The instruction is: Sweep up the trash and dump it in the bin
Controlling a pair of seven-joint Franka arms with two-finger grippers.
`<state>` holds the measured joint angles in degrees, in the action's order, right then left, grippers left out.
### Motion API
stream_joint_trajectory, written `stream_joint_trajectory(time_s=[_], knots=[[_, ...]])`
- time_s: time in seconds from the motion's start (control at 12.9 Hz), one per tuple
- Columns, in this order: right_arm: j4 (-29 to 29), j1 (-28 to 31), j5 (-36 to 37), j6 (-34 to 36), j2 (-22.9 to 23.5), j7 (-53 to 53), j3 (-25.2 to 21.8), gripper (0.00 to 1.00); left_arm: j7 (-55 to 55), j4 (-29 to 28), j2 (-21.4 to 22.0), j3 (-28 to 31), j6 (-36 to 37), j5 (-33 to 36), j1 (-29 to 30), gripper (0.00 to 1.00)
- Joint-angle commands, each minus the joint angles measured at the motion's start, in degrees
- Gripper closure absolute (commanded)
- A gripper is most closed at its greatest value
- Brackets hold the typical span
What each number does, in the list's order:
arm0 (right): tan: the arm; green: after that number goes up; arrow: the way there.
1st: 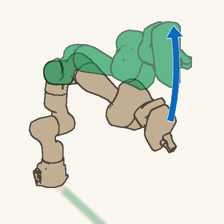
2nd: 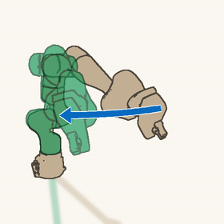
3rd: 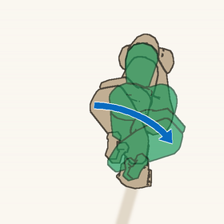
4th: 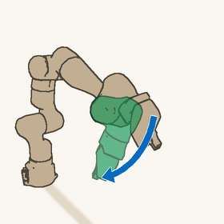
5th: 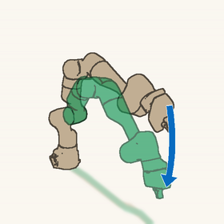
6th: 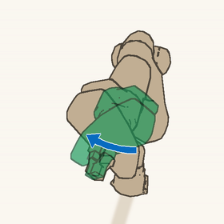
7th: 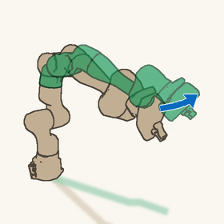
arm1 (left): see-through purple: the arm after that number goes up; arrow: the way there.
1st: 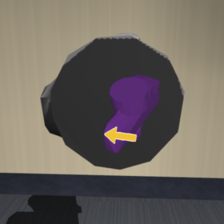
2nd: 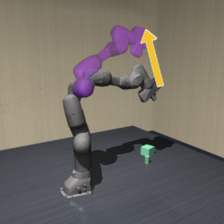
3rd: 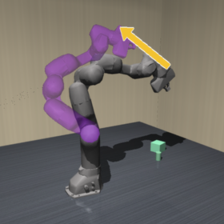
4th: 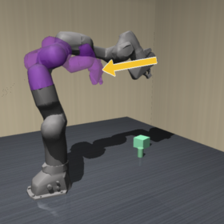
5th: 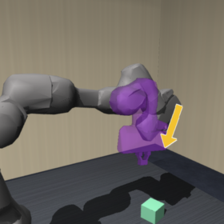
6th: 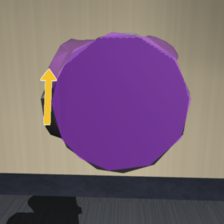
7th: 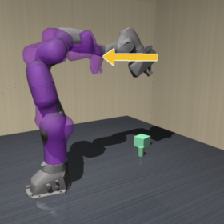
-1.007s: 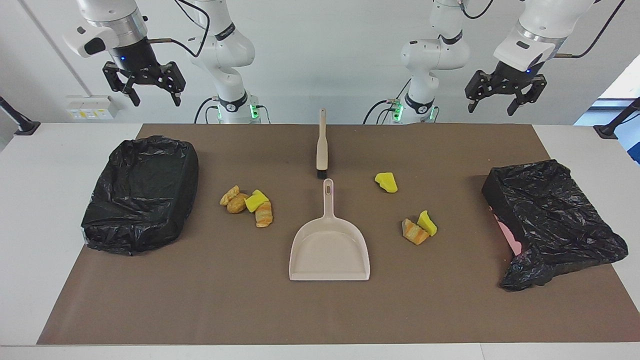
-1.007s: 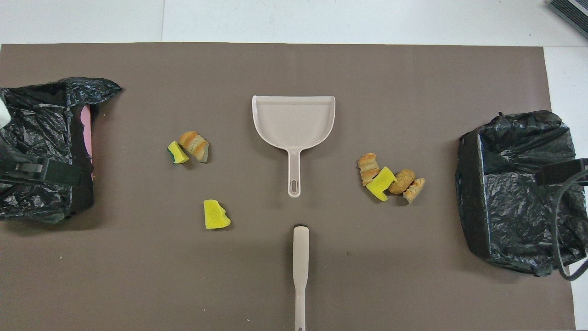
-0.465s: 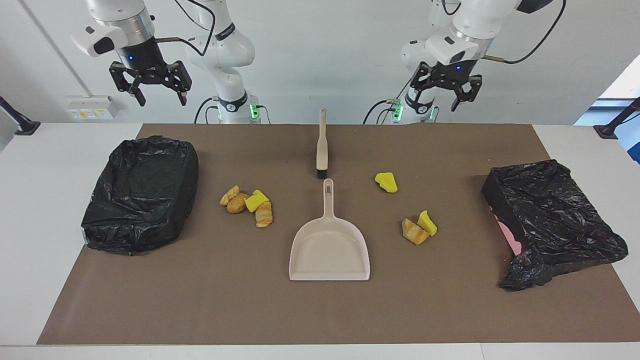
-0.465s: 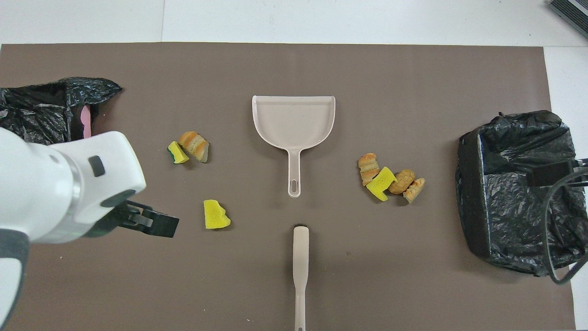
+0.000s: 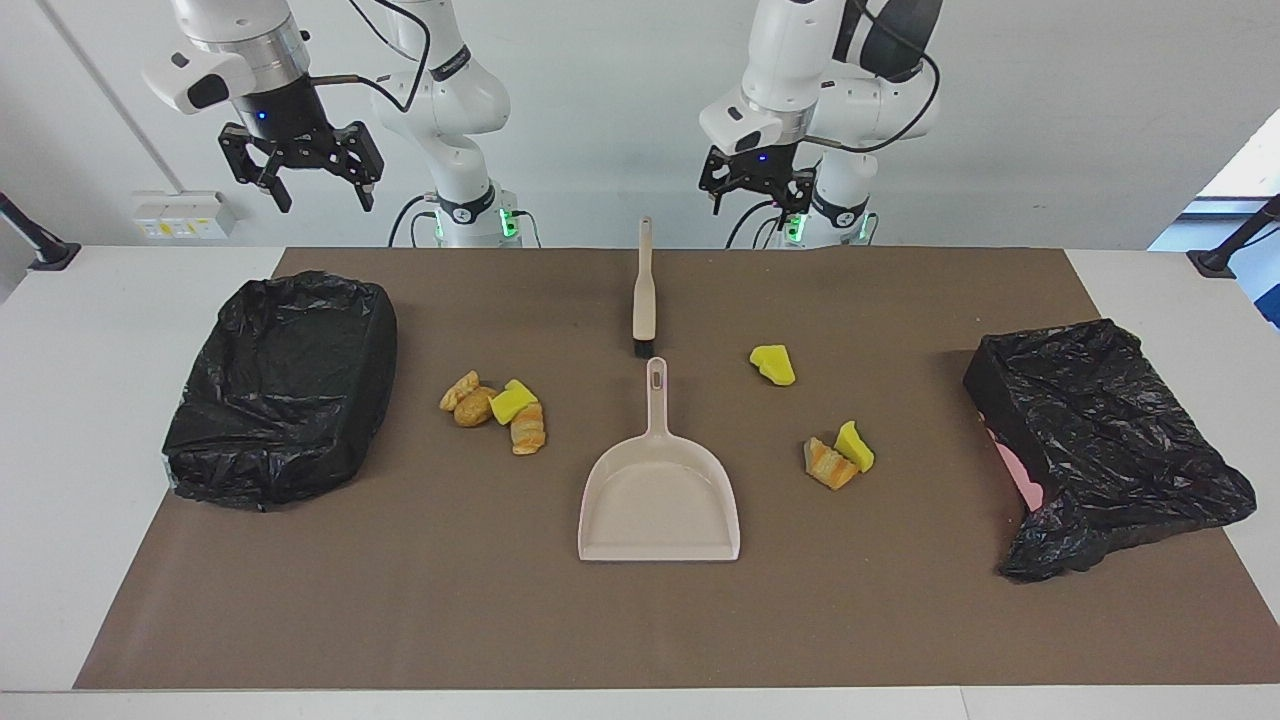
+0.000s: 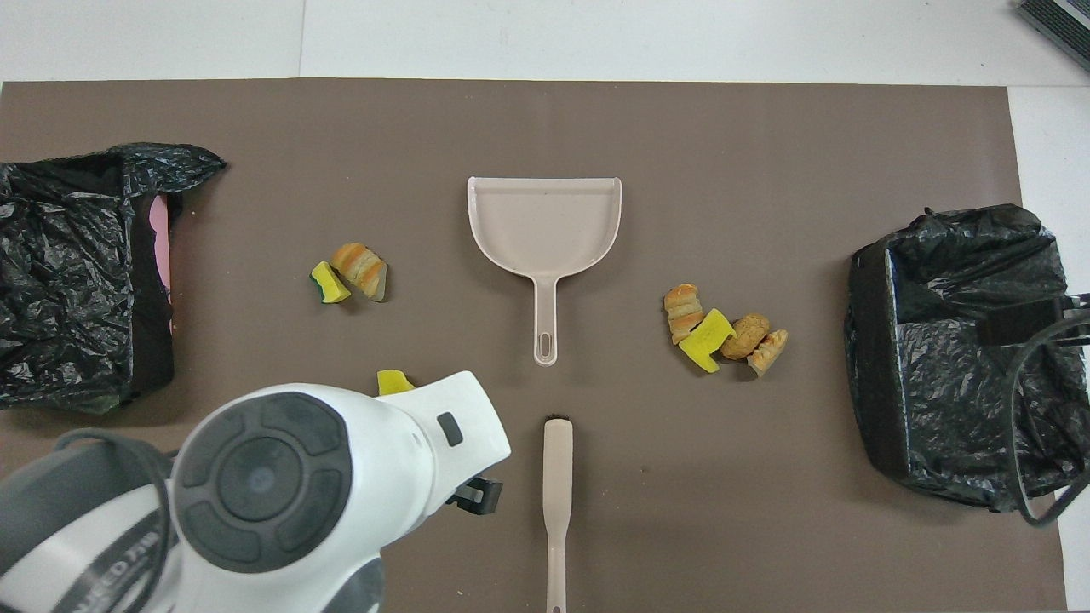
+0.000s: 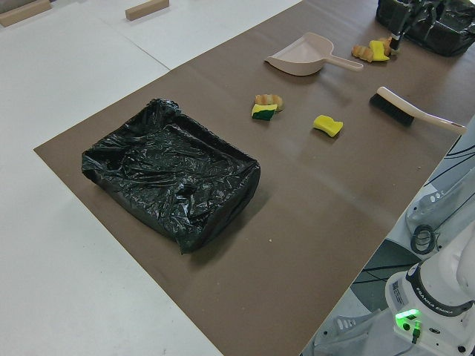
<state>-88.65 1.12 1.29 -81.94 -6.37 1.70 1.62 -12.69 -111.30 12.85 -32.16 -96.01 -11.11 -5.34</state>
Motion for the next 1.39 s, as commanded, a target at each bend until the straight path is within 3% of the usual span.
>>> stream_joint_trajectory(time_s=[0.0,0.54,1.01,1.32], knots=[[-0.91,0.64,-1.03,0.03,-0.93,1.02,0.14,0.0,-0.58,-5.93,2.26,-2.98,-4.87,-2.77,-0.2,0.0],[-0.91,0.47,-1.29,-0.32,-1.01,0.23,1.27,0.0,-16.39,-19.02,-0.02,-17.57,-23.41,-3.04,-1.52,0.0],[-1.18,0.47,-2.16,-1.19,-0.14,-0.56,2.51,0.0,-22.64,-21.41,-5.02,-19.69,-30.28,-2.95,-2.48,0.0],[-1.97,-2.87,-4.72,-9.62,4.42,-5.91,2.69,0.0,-23.42,-23.25,-5.38,-21.09,-31.61,-2.95,-3.71,0.0]])
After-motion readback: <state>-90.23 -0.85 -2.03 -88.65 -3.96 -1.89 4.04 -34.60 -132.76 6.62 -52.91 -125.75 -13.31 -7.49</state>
